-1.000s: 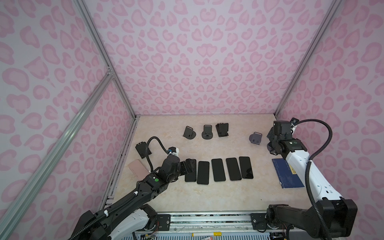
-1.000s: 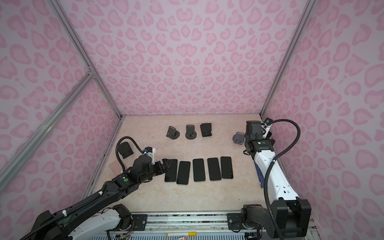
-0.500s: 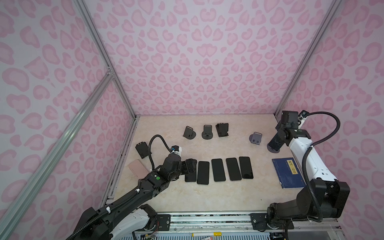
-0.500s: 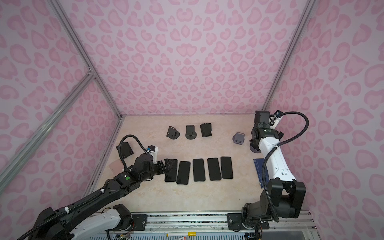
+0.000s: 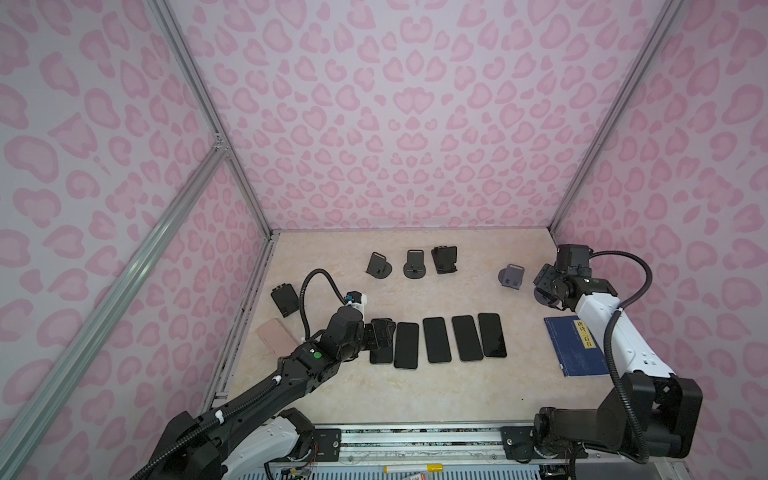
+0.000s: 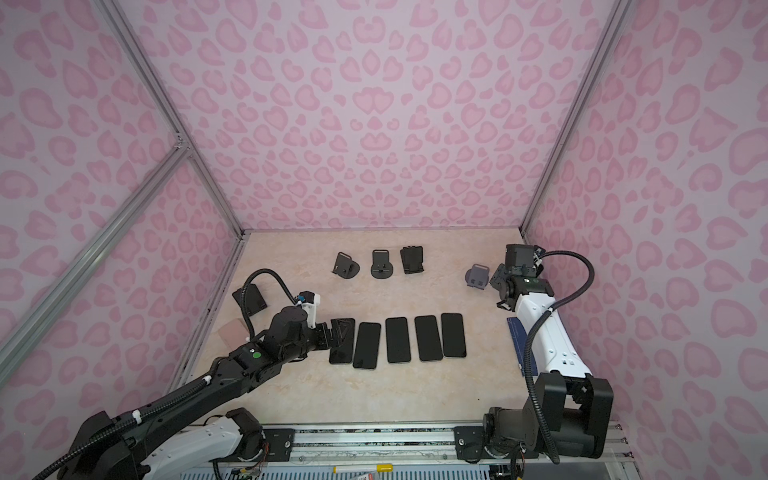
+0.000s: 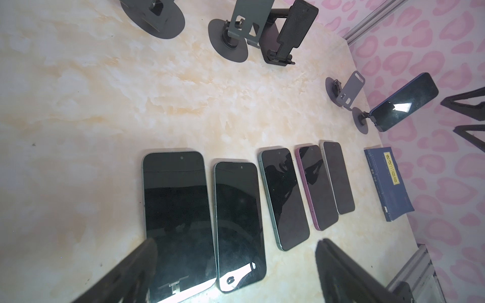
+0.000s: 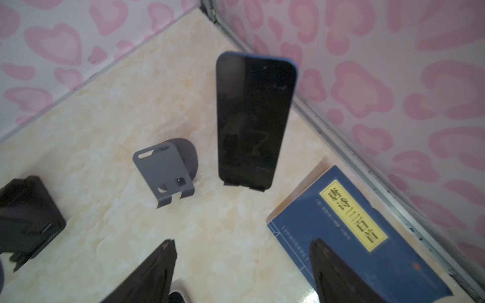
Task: Remove the phone from the phone stand
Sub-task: 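Lower the right gripper and close it on the blue-edged phone's top edge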
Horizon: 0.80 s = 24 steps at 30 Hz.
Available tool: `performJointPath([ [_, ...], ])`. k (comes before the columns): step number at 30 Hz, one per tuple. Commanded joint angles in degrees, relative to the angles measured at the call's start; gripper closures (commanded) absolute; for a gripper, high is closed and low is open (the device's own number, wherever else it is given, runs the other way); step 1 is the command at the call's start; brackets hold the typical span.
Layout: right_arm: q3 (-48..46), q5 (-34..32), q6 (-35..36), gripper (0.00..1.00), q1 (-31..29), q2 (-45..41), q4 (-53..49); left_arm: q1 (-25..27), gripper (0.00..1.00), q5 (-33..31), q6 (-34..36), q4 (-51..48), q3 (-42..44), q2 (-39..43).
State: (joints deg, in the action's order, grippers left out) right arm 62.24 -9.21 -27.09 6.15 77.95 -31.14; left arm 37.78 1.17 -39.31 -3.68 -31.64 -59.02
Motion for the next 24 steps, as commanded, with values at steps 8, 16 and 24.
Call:
performJointPath([
  [8,9.87,7.34,6.47,0.24,-4.84,16.92,-3.42,-0.04,0.02,1.3,0.5,3.42,0.43,0.16],
  [16,10.69,-1.03,4.51,0.35,-7.68,21.75,-0.37,-0.05,0.03,0.24,0.76,3.12,0.92,0.35],
  [24,6.65,-2.44,3.48,0.35,-7.05,22.73,5.6,-0.12,0.03,0.48,0.73,3.84,0.95,-1.14],
])
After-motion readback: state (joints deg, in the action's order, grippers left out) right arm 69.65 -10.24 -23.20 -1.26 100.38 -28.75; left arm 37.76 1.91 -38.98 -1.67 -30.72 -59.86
